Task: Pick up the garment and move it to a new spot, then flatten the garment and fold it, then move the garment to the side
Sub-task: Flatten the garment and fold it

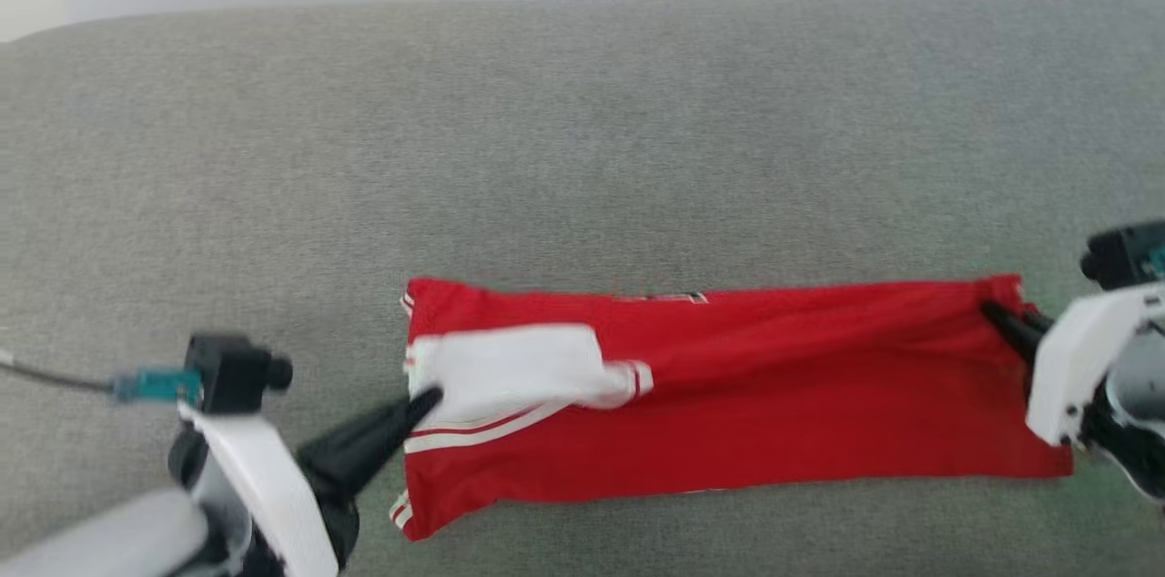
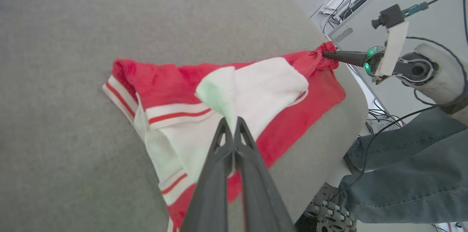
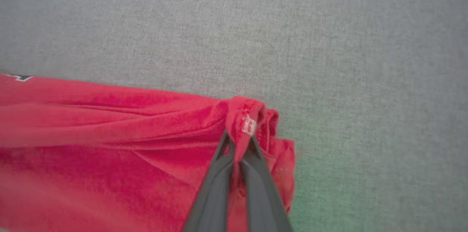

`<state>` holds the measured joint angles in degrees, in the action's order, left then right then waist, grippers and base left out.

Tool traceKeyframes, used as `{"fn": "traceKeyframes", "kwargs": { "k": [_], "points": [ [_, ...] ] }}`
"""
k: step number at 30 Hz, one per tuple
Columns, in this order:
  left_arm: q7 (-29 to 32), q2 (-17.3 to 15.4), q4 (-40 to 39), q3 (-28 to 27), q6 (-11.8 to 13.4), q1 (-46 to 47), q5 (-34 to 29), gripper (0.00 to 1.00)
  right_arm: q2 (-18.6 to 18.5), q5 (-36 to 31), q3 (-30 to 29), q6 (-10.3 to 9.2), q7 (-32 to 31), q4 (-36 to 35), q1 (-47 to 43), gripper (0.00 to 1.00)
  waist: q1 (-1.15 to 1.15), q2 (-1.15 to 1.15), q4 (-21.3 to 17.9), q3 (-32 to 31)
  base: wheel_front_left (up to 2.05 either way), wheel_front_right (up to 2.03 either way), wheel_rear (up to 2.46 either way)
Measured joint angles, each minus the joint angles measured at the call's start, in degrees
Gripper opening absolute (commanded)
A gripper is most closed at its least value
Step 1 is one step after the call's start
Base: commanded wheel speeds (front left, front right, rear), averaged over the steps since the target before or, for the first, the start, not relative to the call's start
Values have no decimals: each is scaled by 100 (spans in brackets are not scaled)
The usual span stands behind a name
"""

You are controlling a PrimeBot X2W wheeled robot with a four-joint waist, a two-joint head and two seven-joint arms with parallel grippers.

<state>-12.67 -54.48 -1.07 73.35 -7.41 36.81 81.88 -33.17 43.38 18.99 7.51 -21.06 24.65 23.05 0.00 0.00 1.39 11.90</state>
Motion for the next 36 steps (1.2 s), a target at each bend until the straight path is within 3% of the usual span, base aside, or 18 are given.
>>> {"fn": "traceKeyframes", "kwargs": {
  "k": [5,11,16,17,18,19,20,22,23,26,30,36],
  "points": [
    [-167,185,372,3,-1,-393,-101,0,114,-210,-524,0,-199,-386,-594,0,0,0,104,39,0,0,0],
    [-210,823,1081,-76,-9,-532,-130,0,544,-487,-903,0,-416,-341,-699,0,0,0,158,107,0,0,0],
    [-223,1073,1484,-73,-9,-530,-266,0,734,-642,-1018,-1,-459,-298,-657,0,0,0,146,175,0,0,0],
    [-223,1143,1557,-90,-9,-527,-267,2,756,-669,-1038,-1,-460,-298,-652,17,0,0,136,182,0,0,0],
    [-223,1193,1608,-119,-9,-526,-275,13,777,-680,-1069,-1,-456,-302,-653,52,0,0,127,181,0,0,0],
    [-224,1225,1670,-182,-9,-529,-276,23,793,-697,-1096,-1,-447,-309,-656,100,0,0,121,173,0,0,0],
    [-224,1247,1705,-299,-9,-543,-276,40,818,-706,-1123,-1,-427,-327,-665,100,0,0,109,159,0,0,0],
    [-230,1285,1695,-668,-9,-637,-289,95,849,-705,-1184,-1,-412,-413,-735,100,0,0,94,121,0,0,0],
    [-230,1314,1682,-843,-9,-721,-363,100,857,-702,-1225,0,-411,-480,-787,100,0,0,94,103,0,0,0],
    [-231,1428,1668,-1429,-9,-1150,-623,100,857,-630,-1427,0,-452,-689,-999,100,0,0,121,42,0,0,0],
    [-231,1823,1658,-2339,-9,-1766,-1034,100,817,-564,-1823,0,-527,-761,-1322,100,0,0,223,-57,0,0,0],
    [-231,2525,1925,-3704,-9,-2570,-2331,100,801,-556,-2502,-1,-638,-517,-1690,100,0,0,545,-215,0,0,0]
  ]
}}
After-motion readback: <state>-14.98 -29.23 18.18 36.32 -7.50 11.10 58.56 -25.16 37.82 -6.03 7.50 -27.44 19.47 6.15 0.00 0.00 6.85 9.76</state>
